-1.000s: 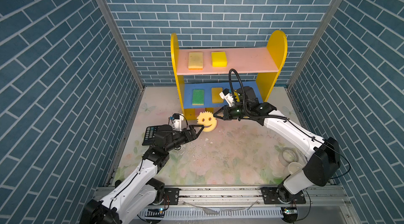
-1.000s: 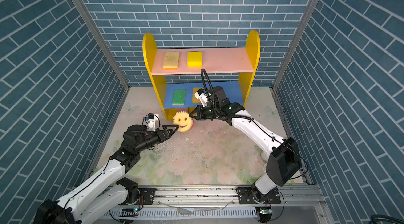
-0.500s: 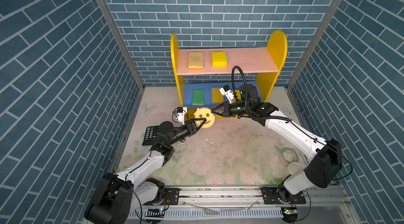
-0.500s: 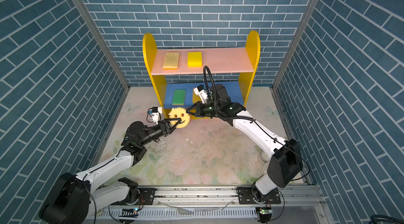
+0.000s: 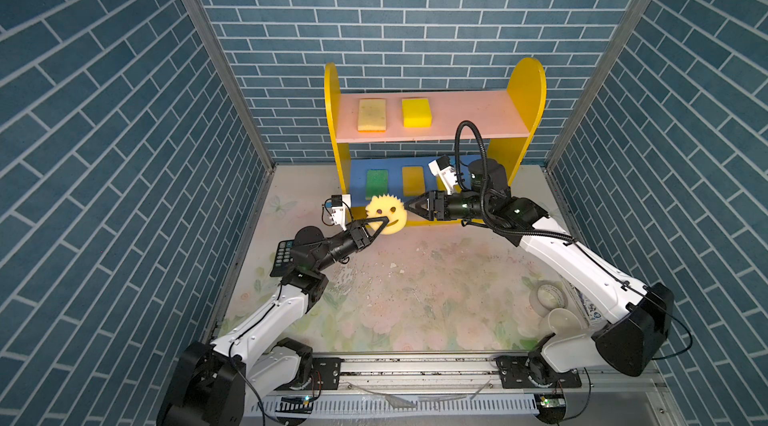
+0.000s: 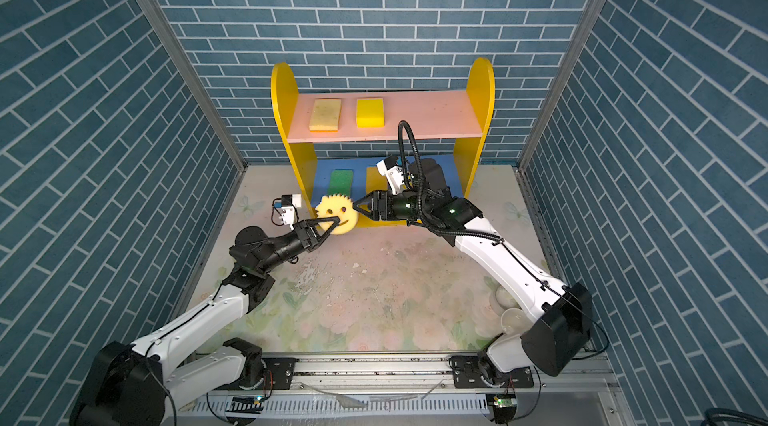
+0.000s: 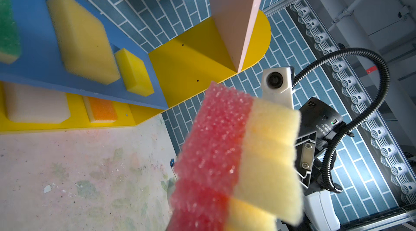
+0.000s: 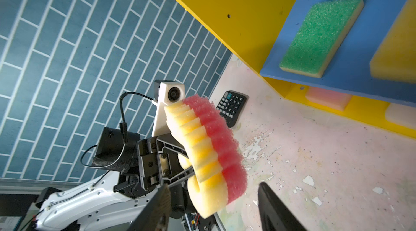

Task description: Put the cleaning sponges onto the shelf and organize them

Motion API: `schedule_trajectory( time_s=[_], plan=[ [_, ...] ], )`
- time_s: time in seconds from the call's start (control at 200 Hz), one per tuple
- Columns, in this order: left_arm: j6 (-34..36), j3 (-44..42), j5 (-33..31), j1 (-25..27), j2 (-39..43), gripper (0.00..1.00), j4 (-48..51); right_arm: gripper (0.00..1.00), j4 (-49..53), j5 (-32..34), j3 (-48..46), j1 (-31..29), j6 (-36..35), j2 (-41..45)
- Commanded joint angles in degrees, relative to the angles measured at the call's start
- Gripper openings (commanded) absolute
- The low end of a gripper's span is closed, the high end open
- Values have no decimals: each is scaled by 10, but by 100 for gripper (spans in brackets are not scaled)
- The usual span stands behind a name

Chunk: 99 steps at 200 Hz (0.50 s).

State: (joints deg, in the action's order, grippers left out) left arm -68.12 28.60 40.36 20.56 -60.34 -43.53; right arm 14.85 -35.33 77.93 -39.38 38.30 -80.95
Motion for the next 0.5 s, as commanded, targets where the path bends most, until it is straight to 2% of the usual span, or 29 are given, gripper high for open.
schedule_trajectory(
  time_s=[0.0,0.065,0.105,0.12,0.49],
  plan=[
    [13,20,9,-6,9,18,13,67,-62,-15,-34,-3,19,17],
    [7,23,9,-6,7,18,6,76,-83,-25,-42,-4,27,16],
    [0,23,8,-7,6,18,0,96,-90,-28,-44,-6,27,15],
    [-3,23,8,-7,6,18,-3,98,-92,-27,-44,-8,27,14],
    [-6,25,9,-8,8,18,6,99,-41,33,-5,-26,-36,12]
  ],
)
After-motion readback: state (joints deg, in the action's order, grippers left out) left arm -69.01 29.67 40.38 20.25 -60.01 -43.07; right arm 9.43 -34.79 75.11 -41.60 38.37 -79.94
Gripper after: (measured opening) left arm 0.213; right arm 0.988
